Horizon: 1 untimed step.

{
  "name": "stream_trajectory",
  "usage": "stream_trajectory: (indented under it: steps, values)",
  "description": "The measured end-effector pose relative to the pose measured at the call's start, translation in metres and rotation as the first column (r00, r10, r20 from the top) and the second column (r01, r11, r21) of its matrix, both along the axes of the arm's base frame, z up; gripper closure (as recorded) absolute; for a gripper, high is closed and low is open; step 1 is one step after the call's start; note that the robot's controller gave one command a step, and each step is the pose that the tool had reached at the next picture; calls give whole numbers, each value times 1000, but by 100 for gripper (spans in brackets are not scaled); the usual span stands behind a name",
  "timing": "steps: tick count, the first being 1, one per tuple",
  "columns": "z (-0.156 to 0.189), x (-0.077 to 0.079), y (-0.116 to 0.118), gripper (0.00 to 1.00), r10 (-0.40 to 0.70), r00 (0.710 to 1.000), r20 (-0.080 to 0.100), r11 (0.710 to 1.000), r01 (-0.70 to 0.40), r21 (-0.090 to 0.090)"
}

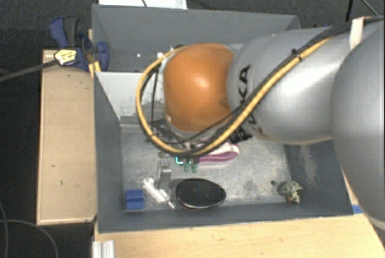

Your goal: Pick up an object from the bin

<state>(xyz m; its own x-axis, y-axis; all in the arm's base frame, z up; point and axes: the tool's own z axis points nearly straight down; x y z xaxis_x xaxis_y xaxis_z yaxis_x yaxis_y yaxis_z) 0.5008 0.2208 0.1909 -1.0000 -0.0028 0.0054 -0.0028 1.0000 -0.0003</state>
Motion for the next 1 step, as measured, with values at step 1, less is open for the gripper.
stream_trajectory:
  steps: [1]
  values:
    - [-116, -13, -83, 0, 140, 990, -1, 990, -140, -2]
